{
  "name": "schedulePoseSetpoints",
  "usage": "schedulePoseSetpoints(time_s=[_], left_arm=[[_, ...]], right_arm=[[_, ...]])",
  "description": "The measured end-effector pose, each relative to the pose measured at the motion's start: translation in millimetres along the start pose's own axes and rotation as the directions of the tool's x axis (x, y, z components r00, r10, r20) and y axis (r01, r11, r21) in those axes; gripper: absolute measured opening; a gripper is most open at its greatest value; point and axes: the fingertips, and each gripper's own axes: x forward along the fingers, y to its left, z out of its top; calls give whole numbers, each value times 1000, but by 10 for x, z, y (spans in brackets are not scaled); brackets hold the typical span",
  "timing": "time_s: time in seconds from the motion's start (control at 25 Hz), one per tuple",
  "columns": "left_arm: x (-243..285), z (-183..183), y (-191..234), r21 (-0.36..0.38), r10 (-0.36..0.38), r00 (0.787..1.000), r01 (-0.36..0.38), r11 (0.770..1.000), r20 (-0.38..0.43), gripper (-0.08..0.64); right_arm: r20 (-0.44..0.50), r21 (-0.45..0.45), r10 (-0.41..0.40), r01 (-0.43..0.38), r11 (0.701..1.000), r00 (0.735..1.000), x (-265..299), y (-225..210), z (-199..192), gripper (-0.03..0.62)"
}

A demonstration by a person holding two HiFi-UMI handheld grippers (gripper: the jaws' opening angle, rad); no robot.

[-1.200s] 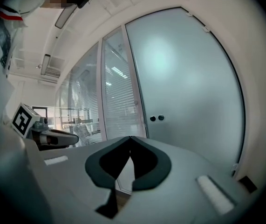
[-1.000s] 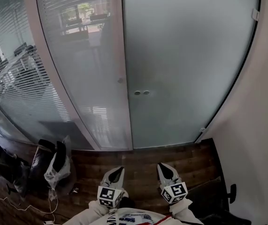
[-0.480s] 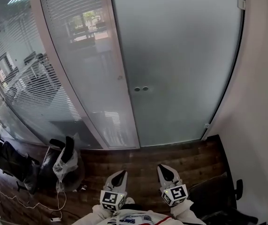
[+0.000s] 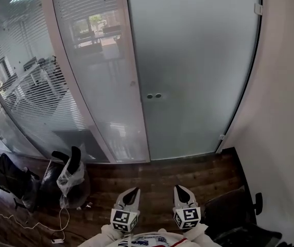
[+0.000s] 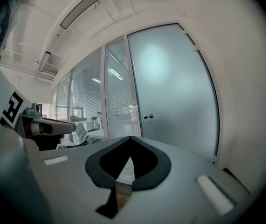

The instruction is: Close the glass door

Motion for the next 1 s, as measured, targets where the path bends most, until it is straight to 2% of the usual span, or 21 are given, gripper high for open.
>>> schedulePoseSetpoints(time_s=[0.2, 0.6, 1.0], left_arm=[[-344, -140, 63, -17, -14, 1000, 14, 1000, -13, 3], [-1381, -399, 317, -60, -35, 999, 33, 998, -37, 3], [-2090, -840, 237, -110, -66, 994, 57, 992, -86, 3]], right_arm=[[-15, 9, -6, 6, 1000, 1000, -216, 303, -62, 6], [-104, -9, -30, 29, 1000, 994, -720, 1264, -384, 6], [-137, 7, -19, 20, 1000, 990, -1352, 1917, -679, 6]])
